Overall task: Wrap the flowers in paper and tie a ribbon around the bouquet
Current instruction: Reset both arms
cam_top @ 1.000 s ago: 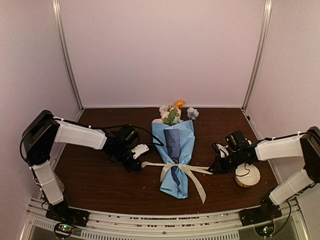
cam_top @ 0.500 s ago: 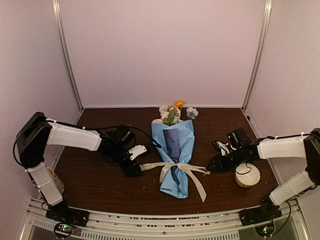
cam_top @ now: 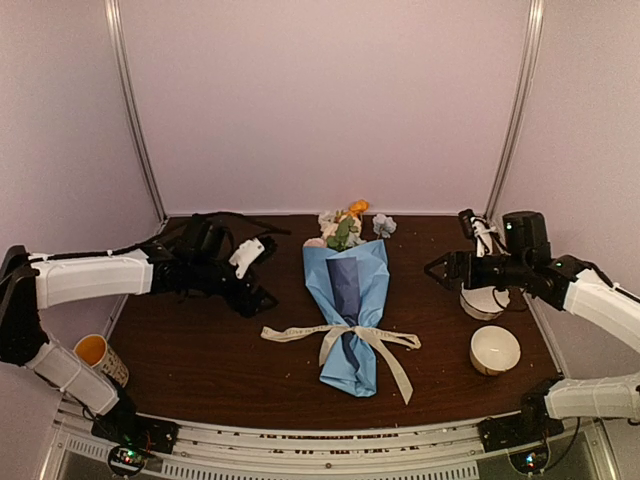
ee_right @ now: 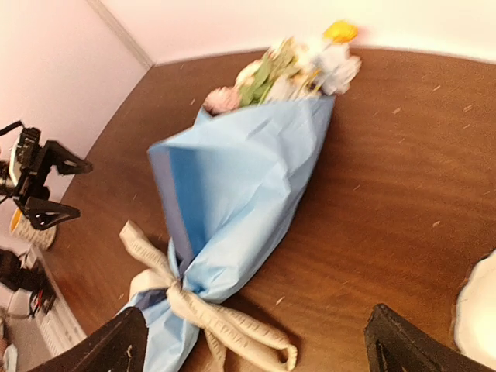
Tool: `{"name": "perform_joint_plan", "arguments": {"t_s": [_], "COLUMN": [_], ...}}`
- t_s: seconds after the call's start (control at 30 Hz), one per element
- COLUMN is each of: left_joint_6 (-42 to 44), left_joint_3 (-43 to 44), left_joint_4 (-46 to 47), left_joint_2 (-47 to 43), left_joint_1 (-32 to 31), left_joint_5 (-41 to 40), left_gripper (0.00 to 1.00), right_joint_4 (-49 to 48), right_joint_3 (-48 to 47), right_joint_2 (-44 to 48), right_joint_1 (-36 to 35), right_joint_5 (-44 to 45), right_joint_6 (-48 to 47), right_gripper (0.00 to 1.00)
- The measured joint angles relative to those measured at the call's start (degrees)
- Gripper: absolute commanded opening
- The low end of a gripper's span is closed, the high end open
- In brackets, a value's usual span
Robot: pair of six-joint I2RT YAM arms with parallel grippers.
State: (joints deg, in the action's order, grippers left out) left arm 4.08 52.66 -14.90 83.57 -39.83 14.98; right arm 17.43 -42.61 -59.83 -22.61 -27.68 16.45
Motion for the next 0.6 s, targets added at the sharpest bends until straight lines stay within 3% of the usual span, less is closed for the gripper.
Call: {"name": "perform_joint_plan", "arguments": {"t_s": [0.2,0.4,0.6], "left_joint_6": [-6.40,-9.18,-9.77], "left_joint_3": [0.11,-2.03,-11.32], "left_joint_4": [4.42,6.23,13.51], "left_joint_2": [-3.93,-7.87,-13.90], "left_joint_1": [11.78,20.81,25.05], "left_joint_5": [-11.50,-21.57,-32.70], "left_gripper": [0.93,0.98,0.98], "right_joint_4": [-5.57,-12.26,-13.49], "right_joint_3": [0.15,4.68,6.51], "right_joint_2": [5.66,6.23,5.44], "right_joint_1": [10.86,21.92,23.71], "right_joint_5": [8.15,9.88,11.45], "right_joint_6": [-0.07,2.43,3.41], "right_gripper": [1.00,1.00,1.00]}}
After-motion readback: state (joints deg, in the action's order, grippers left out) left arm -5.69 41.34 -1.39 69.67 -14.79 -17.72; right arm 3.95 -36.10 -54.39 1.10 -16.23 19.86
